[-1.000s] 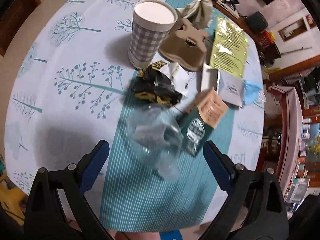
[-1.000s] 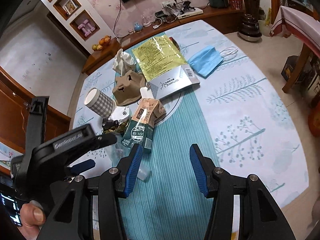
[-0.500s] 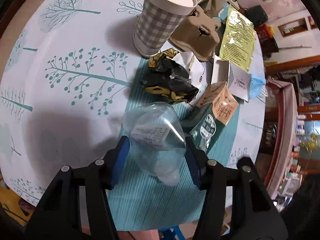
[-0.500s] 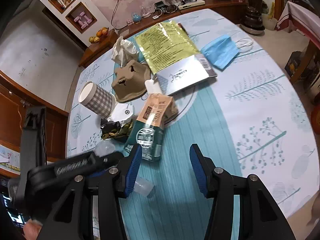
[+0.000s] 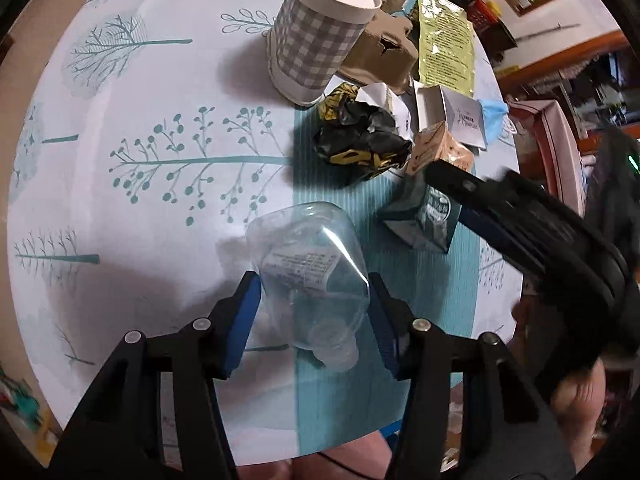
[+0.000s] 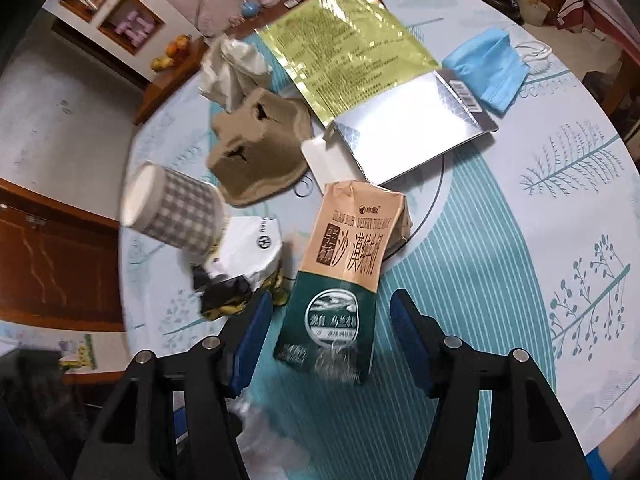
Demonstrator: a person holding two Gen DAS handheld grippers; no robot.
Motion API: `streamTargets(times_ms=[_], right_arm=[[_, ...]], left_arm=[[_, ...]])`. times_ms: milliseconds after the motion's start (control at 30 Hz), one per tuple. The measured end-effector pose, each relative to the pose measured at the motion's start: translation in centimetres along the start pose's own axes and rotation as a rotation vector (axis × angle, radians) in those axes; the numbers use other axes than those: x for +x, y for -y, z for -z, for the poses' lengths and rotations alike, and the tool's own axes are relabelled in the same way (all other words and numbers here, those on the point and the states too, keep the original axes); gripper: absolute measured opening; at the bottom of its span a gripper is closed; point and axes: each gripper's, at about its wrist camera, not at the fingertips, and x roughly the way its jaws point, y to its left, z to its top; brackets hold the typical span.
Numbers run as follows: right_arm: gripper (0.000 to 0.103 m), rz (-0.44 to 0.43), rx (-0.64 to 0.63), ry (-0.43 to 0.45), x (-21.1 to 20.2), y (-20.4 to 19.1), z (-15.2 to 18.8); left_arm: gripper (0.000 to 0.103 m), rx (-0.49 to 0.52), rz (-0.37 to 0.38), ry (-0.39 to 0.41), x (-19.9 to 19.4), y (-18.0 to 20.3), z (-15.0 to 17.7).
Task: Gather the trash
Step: 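Grasp the clear plastic bottle with the left tool while the right tool grasps the tan-green drink carton, then carry the bottle and drink carton off the table down over the bin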
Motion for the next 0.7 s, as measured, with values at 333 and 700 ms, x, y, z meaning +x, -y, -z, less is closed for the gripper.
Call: streamTargets(times_ms=[333,700], right_arm=[[0.048,0.066,-0.047,-0.007,1.7,-0.7,1.8],[0.046,-0.030,-0.065,-0.026,-0.8,1.7,7.2]], left_arm=[[0.051,0.037,0.035,-0.011,-0.7,-1.4,0.4],[0.049,0.004,-0.033,0.003,-1.8,-3.4,0.2]])
